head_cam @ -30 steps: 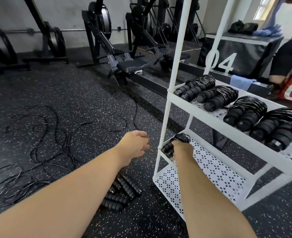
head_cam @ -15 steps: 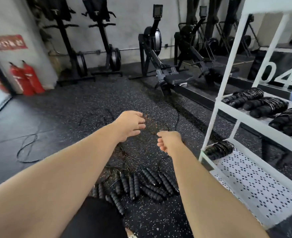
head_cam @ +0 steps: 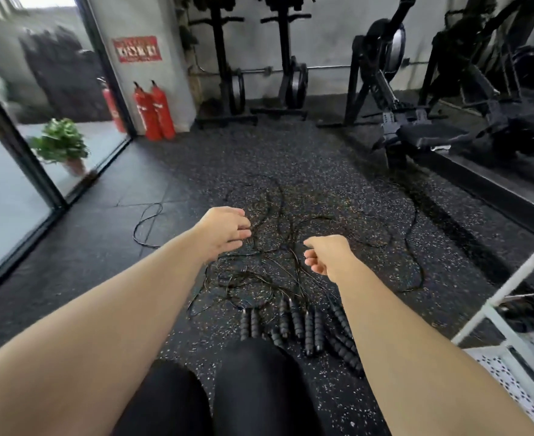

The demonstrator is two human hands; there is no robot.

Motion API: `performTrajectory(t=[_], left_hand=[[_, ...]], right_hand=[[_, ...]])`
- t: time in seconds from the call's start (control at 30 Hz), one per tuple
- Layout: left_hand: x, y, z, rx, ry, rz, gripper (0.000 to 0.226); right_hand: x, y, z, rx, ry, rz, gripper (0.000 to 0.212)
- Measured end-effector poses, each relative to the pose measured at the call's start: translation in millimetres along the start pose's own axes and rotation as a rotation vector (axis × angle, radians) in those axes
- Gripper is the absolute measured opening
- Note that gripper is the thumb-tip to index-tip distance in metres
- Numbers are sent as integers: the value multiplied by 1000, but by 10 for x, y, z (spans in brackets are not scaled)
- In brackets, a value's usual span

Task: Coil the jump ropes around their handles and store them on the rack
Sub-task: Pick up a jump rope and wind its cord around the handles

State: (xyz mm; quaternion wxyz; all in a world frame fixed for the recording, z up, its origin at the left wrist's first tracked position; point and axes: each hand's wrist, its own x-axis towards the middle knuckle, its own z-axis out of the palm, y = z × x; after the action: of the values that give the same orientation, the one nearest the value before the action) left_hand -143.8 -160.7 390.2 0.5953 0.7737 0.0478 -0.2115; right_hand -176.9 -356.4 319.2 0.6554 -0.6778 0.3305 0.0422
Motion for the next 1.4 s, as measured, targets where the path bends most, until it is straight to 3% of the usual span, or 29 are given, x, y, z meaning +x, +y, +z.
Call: performTrajectory(t=[0.27, 0.6, 0.73, 0.9, 1.03, 1.2, 1.4], left_hand=[[781, -584, -376, -54, 88, -128, 29], [1870, -1678, -316, -40, 40, -342, 26], [2261, -2137, -162, -12, 17, -408, 26], [2645, -2709, 127, 171, -22, -416, 33], [2833, -3015, 355, 325, -32, -411, 25], [2996, -3355, 546, 534, 40, -496, 79], [2980, -3652, 733, 616, 107, -549, 95]], right_hand=[[641, 289, 591, -59, -35, 93, 12], [1609, 888, 1144, -138, -59, 249, 20], [1968, 1129, 1275, -188, -32, 223, 15], [2354, 1404, 1337, -230, 17, 181, 18], [2562, 1647, 1439, -209, 58, 175, 20], [2656, 1821, 1520, -154, 55, 146, 20], [2691, 1981, 1546, -105, 63, 133, 15]])
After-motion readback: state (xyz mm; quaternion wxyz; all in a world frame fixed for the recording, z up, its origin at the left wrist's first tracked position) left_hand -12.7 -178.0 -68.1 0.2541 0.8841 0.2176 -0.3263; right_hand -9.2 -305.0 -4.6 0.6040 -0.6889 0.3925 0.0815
